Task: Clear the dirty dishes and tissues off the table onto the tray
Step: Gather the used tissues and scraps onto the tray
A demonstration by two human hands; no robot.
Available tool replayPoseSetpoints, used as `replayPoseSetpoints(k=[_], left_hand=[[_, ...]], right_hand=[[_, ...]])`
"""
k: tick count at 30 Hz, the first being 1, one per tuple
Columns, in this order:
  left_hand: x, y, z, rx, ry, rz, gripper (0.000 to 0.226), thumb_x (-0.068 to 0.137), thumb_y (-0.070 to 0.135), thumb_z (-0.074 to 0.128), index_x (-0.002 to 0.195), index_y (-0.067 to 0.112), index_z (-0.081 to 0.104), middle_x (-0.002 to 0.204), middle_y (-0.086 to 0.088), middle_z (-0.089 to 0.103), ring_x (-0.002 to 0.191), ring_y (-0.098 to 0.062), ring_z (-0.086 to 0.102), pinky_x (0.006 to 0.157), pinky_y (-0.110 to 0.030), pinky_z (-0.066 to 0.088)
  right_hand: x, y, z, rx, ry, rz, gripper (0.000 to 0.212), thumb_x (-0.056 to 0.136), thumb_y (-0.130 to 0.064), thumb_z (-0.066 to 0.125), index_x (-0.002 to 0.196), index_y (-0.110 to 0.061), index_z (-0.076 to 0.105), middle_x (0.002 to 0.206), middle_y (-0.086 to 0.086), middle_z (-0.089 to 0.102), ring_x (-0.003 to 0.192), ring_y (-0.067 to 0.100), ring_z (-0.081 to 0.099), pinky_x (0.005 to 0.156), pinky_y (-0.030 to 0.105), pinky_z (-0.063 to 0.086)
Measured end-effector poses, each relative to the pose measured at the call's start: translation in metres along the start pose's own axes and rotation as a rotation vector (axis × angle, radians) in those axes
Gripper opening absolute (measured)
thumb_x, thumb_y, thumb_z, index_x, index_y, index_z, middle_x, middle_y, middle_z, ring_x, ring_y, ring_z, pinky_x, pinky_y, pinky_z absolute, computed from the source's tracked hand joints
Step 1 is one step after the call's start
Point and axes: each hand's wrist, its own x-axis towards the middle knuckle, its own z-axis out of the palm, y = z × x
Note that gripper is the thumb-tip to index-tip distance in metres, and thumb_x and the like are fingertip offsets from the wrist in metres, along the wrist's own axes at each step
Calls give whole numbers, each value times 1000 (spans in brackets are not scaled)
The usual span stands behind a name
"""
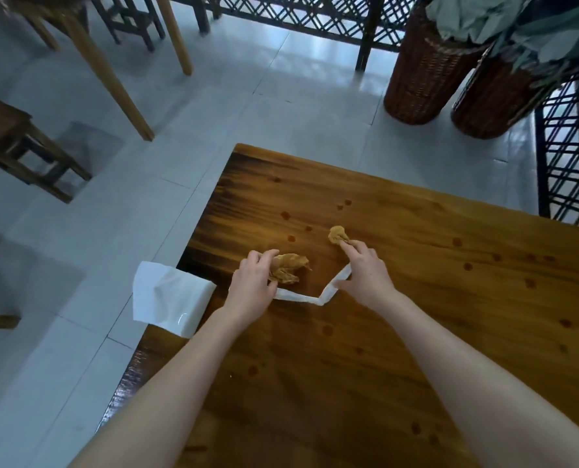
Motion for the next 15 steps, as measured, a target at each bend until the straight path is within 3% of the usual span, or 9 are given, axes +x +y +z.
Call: replayPoseSetpoints(k=[3, 7, 11, 15], left_hand=[[8, 1, 1, 37, -21, 10, 58, 90, 24, 64, 143, 25, 40, 130, -3, 45, 118, -16, 46, 102, -30, 44], [12, 3, 5, 83, -7, 20, 33, 91, 25, 63, 123, 20, 57, 122, -4, 47, 109, -14, 47, 95, -26, 46], [10, 6, 7, 89, 2, 24, 22, 92, 25, 62, 113, 18, 62, 116, -3, 50, 104, -13, 48, 90, -24, 48], [3, 14, 6, 74, 14, 35, 23, 92, 25, 63, 114, 19, 62, 115, -2, 50, 103, -12, 49, 89, -24, 49]], right_hand=[[-3, 1, 3, 52, 101, 6, 54, 81, -18, 73, 131, -20, 52, 129, -1, 50, 114, 20, 47, 94, 32, 45], [-9, 7, 6, 29, 147, -9, 19, 87, -10, 64, 104, -19, 65, 104, -5, 59, 95, 16, 53, 82, 27, 46], [-18, 13, 9, 29, 189, 48, 15, 87, -9, 63, 96, -20, 68, 93, -5, 62, 80, 8, 48, 71, 22, 46], [-36, 24, 5, 76, 225, 97, 14, 84, -10, 66, 95, -19, 68, 90, -7, 60, 78, 7, 49, 70, 20, 47]])
